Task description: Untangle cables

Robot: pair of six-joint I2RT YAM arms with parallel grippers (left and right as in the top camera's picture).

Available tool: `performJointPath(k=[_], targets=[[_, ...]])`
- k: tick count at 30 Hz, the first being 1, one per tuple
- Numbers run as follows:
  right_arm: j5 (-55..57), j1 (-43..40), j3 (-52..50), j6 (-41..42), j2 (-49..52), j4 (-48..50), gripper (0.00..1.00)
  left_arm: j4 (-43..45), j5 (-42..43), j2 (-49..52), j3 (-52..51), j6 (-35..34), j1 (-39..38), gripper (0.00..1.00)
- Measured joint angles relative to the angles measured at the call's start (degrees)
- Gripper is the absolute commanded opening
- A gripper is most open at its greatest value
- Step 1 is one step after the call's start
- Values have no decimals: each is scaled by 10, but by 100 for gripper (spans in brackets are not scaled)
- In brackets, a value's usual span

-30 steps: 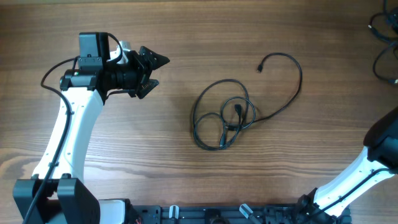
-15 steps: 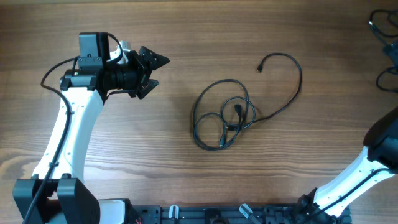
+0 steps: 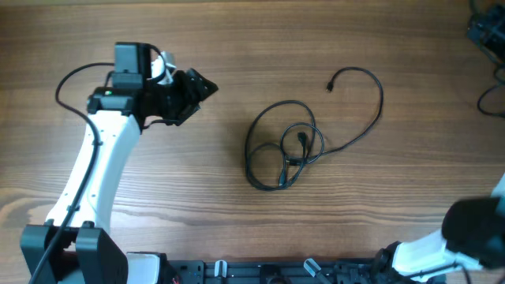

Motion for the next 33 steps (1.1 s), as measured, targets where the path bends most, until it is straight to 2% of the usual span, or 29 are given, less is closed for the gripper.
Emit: performJointPath(k=[4,10,15,20,25,33], targets=[[-22,79,4,-18,-52,-56,100,-16,-70,0,0,20,-57,69],[-24,137,2,-29,-49,-107,100,-50,-166,0,0,26,-137,70],[-26,157,-7,-35,-49,-115,100,-75,-231,0,-13,43,-185,63],[-26,157,-7,-35,-48,-115,100,-61,-235,13,-60,78,-206,58],[-26,157,-7,-35,-48,-115,100,0,-205,56,-99,123,-227,57],[-26,157,-7,-35,-48,-122,99,42,-190,128,-101,148,-268,50]])
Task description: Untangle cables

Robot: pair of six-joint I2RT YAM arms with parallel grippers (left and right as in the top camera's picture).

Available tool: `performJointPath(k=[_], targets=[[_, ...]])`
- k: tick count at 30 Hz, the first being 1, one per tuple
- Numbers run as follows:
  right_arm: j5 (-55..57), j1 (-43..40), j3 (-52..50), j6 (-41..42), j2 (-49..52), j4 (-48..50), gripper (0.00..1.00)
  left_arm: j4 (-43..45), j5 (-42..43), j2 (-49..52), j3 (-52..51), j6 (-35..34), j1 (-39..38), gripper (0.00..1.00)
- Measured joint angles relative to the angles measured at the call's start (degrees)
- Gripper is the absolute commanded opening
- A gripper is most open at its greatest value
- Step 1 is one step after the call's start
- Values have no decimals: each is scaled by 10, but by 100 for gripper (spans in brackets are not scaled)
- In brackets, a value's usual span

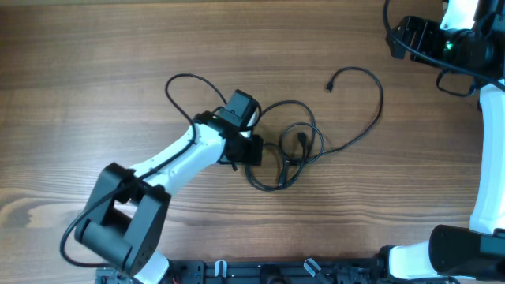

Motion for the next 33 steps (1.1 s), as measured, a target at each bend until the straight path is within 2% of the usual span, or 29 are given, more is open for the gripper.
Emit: performJointPath(k=[2,7,17,23,24,33], targets=[[0,0,0,0,0,-3,100,7,0,8,0,4,-1,49],[0,0,0,0,0,-4,100,17,0,25,0,7,-1,28],[0,0,0,0,0,-7,100,17,-3,26,0,9,-1,26],[0,0,0,0,5,-7,100,25,-27,32,0,9,-1,12],[0,0,0,0,5,-7,100,26,-29,35,0,9,-1,5],[0,0,0,0,6,-6,100,30,-33,40,0,10,-1,4]])
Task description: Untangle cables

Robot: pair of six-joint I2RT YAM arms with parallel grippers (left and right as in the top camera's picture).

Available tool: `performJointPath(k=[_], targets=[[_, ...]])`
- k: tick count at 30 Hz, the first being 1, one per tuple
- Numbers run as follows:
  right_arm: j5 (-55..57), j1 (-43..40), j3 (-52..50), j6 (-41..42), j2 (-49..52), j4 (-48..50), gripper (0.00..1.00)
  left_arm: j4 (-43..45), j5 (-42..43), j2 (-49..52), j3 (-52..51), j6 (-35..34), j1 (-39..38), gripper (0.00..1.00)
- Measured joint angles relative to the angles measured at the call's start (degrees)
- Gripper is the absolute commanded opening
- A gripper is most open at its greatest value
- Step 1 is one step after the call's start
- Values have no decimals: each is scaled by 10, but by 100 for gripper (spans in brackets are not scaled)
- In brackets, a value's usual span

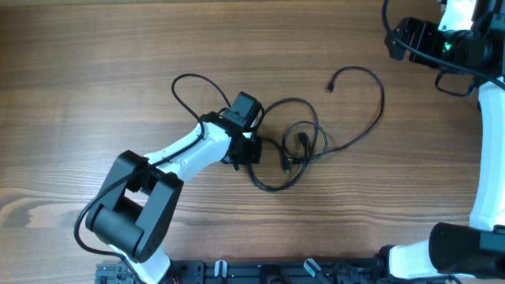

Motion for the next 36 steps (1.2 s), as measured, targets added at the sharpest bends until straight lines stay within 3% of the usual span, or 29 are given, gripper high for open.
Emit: performJointPath(k=[5,12,21,25,33,36], targets=[[0,0,0,0,0,0,100,-32,-3,-16,19,-10,7,4],[0,0,0,0,0,-4,100,-84,-5,-168,103,-38,91,4],[0,4,0,0,28,-12,100,14,3,-389,131,-75,110,4],[-13,27,0,-22,43,-13,100,104,6,-441,132,-151,152,4],[-45,100,0,-45,80,-13,100,180,42,-460,132,-366,223,4],[-51,127,0,-45,98,-13,99,193,46,-460,132,-406,235,4]])
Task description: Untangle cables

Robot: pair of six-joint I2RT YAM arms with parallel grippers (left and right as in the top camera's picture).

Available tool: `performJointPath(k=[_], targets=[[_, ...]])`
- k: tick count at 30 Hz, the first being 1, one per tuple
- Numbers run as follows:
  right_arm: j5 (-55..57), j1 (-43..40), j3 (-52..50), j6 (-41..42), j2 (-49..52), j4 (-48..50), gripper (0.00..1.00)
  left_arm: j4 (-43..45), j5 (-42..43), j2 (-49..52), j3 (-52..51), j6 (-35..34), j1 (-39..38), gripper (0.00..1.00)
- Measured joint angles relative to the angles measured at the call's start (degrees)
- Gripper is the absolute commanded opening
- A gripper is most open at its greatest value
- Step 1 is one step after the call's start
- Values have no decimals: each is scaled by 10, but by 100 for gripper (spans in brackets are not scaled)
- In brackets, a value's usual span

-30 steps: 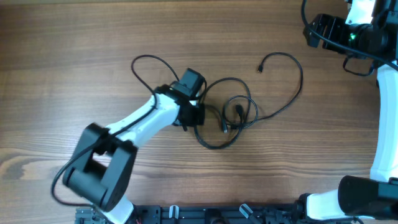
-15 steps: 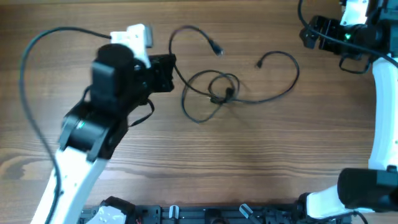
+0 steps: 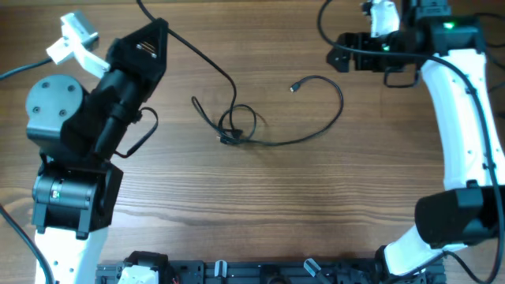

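Observation:
Thin black cables lie mid-table, tangled in a small knot [image 3: 235,128]. One long tail [image 3: 330,118] curves right and ends in a plug [image 3: 293,87]. A short end [image 3: 195,101] sticks out to the left. Another strand [image 3: 207,59] rises from the knot up to my left gripper [image 3: 162,30], which is lifted high near the camera and appears shut on it; the wrist hides its fingers. My right gripper [image 3: 338,60] hovers at the back right, beyond the plug and apart from the cables. Whether its jaws are apart does not show.
The wooden table [image 3: 276,205] carries only the cables. My raised left arm [image 3: 95,126] covers the left side of the view. The right arm [image 3: 461,118] runs down the right edge. A black rail [image 3: 260,272] lines the front edge.
My left arm has gone from low at the tangle to high at the back left, with a strand in it. The bundle has shifted left and pulled into a small knot. My right gripper has moved left.
At first my left gripper was at the back left, away from the loose coil. Then it was down at the coil's left side, and stayed there pressing into the loops. Now it is raised with a strand, and the coil is drawn out into a knot with a long tail.

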Motion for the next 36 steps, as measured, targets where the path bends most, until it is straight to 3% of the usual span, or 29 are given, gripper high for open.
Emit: performJointPath(k=[6,12,20,28,36], targets=[[-7,56,0,0,37,0,100,-3,-14,0,0,-36,52,4],[-11,90,0,0,63,0,100,-69,-17,18,1,-37,111,4],[-11,127,0,0,93,0,100,-180,-56,108,1,66,158,4],[-11,161,0,1,111,2,99,-240,-189,157,1,137,161,4],[-12,207,0,5,147,10,82,-324,-257,181,2,144,161,4]])
